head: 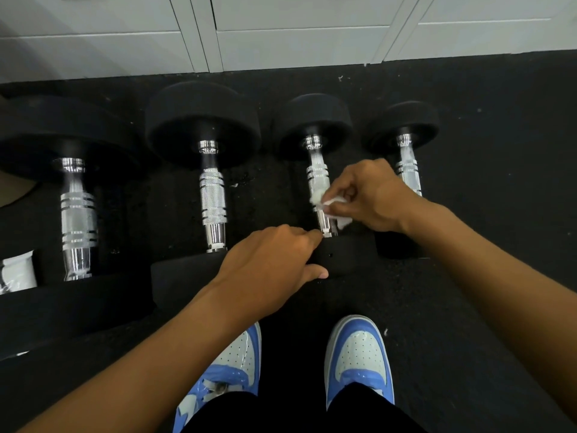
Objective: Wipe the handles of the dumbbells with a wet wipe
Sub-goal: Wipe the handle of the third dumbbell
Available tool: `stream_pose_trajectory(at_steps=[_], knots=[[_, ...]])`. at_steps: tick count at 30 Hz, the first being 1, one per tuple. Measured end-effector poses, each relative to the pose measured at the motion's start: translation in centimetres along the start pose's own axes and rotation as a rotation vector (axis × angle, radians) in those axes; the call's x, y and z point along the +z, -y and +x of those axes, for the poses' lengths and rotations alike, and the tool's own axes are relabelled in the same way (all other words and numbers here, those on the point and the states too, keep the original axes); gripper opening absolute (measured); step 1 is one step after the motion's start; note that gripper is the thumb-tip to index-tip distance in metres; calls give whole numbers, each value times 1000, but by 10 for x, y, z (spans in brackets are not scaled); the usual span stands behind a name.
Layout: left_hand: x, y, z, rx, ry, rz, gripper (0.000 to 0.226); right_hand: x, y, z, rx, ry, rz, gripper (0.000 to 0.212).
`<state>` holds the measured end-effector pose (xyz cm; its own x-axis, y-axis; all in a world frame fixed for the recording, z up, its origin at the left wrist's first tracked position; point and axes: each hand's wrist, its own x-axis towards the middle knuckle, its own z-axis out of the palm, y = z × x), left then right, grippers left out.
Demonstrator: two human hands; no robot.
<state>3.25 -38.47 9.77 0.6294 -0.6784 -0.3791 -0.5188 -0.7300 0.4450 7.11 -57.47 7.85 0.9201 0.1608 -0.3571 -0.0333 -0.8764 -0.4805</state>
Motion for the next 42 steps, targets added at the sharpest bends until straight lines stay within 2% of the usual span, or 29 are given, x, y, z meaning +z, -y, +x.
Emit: stream_pose_trajectory(at_steps=[3, 5, 8, 11, 14, 17, 19, 21, 24, 28, 30, 33, 36, 39, 42], knots=[[0, 0, 0, -5, 7, -3, 53, 6, 9, 7, -65, -36, -48, 15], [0, 1, 0, -1, 5, 4, 53, 11, 13, 1, -101, 26, -55, 11], [1, 2, 0, 0, -5, 15, 53, 3, 8, -8, -35, 144, -46, 9], [1, 1, 0, 6, -15, 11, 53, -7, 3, 2, 20, 86, -11, 11], [0, 1, 0, 4, -6, 4, 54, 2, 15, 9, -39, 54, -64, 14], [1, 2, 0, 14, -8, 28, 56, 9, 20, -1, -92, 159, -111, 13], [2, 3, -1, 14, -16, 28, 56, -1, 15, -6, -41, 219, -91, 9], [2, 2, -1, 16, -21, 18, 55, -13, 9, -2, 23, 193, -23, 8], [1, 2, -1, 5, -16, -1, 53, -7, 12, 11, 6, 76, -55, 11], [0, 2, -1, 13, -8, 20, 53, 12, 24, 1, -67, 170, -142, 11], [1, 3, -2, 17, -19, 22, 53, 2, 18, -5, -25, 222, -101, 8], [1, 2, -2, 16, -30, 14, 53, -14, 10, 2, 34, 158, 20, 8], [1, 3, -1, 14, -19, 2, 52, -1, 18, 9, -15, 86, -15, 8], [2, 4, -1, 21, -23, 12, 52, 14, 24, 1, -77, 129, -23, 5], [3, 3, -1, 26, -38, 14, 52, 0, 13, -6, -8, 168, 6, 6]])
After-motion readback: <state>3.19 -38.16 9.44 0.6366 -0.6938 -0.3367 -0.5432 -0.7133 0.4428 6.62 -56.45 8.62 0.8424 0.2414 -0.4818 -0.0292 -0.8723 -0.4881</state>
